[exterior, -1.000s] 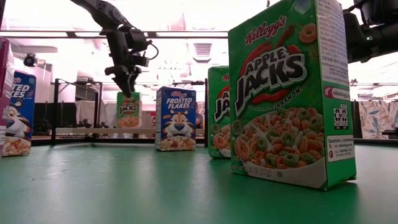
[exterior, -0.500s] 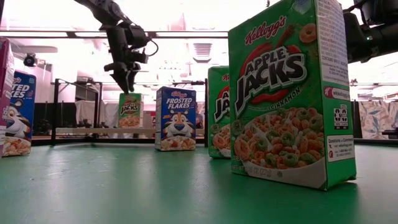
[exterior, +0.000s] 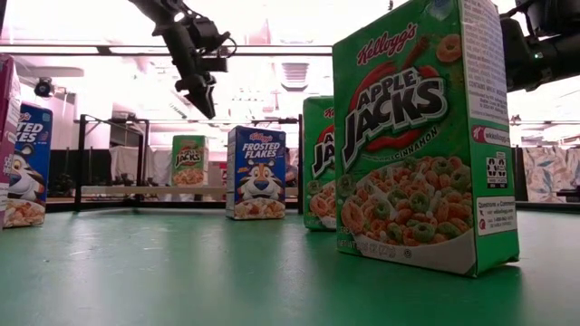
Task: Stack cereal on shelf
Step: Put the top left green cereal box on the shelf
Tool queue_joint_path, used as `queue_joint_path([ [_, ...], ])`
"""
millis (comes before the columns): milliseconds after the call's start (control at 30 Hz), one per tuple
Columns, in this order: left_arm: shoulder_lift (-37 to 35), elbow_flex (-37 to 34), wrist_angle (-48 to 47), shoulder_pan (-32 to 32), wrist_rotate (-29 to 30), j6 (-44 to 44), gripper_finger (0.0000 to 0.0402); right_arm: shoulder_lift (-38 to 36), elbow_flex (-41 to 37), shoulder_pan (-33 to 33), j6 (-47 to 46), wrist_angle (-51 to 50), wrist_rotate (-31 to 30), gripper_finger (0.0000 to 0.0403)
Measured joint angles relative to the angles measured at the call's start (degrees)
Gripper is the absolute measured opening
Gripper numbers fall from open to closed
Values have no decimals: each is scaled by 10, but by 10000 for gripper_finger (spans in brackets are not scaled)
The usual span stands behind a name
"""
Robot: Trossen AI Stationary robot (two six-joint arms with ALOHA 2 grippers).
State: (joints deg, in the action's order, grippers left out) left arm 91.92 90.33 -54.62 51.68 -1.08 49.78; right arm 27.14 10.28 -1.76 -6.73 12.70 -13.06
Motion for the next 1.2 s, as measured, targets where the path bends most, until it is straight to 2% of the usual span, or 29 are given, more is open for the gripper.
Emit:
queue_joint_path([
  [133,18,0,-3,1,0,-12,31,0,0,0,-2,0,0,206],
  [200,31,0,-3,2,0,-28,9,0,0,0,-2,0,0,206],
  [333,57,-1,-4,3,4,-45,19,0,0,0,-3,0,0,206],
  [467,71,-1,-9,3,10,-54,5,0,0,0,-8,0,0,206],
  [633,75,-1,-33,4,43,-62,2,0,0,0,-8,0,0,206],
  [900,74,-1,-47,5,52,-71,1,0,0,0,-8,0,0,206],
  [1067,74,-1,-47,8,88,-88,1,0,0,0,-8,0,0,206],
  [1200,74,-1,-49,9,92,-91,1,0,0,0,-8,0,0,206],
])
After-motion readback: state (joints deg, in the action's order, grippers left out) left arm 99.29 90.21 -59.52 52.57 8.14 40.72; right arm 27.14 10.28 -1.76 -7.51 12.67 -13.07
